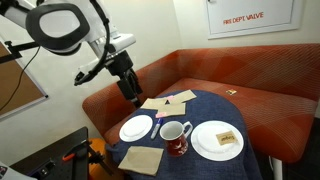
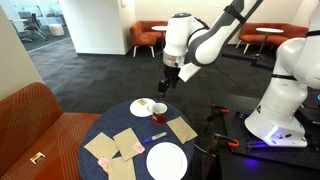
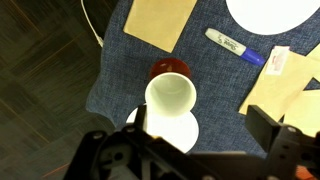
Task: Move the mug forward
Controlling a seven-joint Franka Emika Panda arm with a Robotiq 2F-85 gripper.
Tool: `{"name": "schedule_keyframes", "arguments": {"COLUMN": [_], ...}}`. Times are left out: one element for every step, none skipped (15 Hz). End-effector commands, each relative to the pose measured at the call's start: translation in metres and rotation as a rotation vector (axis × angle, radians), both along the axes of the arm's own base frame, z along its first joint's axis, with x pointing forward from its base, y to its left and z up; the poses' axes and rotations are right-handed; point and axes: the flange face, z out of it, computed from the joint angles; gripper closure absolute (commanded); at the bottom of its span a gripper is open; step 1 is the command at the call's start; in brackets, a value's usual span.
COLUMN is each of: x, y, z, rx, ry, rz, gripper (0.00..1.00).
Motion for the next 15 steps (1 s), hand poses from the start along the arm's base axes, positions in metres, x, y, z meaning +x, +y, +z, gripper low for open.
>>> {"name": "schedule_keyframes", "arguments": {"x": [0.019,0.022,0.024,0.027,0.029,0.031,0.034,0.036,0.039,0.042,0.045,0.049,0.052,0.056,0.06], "y": [-0.003,-0.004,-0.006,-0.008,-0.009,-0.011,-0.012,-0.013,-0.014,-0.014,-0.014,-0.014,-0.013,-0.013,-0.012], "z": [-0.027,-0.034,-0.041,-0.047,-0.053,-0.06,-0.066,-0.071,-0.078,-0.082,-0.088,-0.093,-0.098,-0.103,-0.108], "rx": [-0.021,-0.024,-0.021,-0.02,-0.019,-0.015,-0.014,-0.015,-0.017,-0.017,-0.019,-0.021,-0.025,-0.027,-0.029], "ry": [0.012,0.015,0.011,0.008,0.007,0.004,0.005,0.004,0.003,0.009,0.01,0.009,0.014,0.019,0.024], "rz": [-0.039,-0.042,-0.046,-0.051,-0.053,-0.056,-0.053,-0.056,-0.056,-0.056,-0.057,-0.06,-0.062,-0.062,-0.069], "gripper": [0.0,0.0,0.0,0.0,0.0,0.0,0.0,0.0,0.0,0.0,0.0,0.0,0.0,0.0,0.0]}}
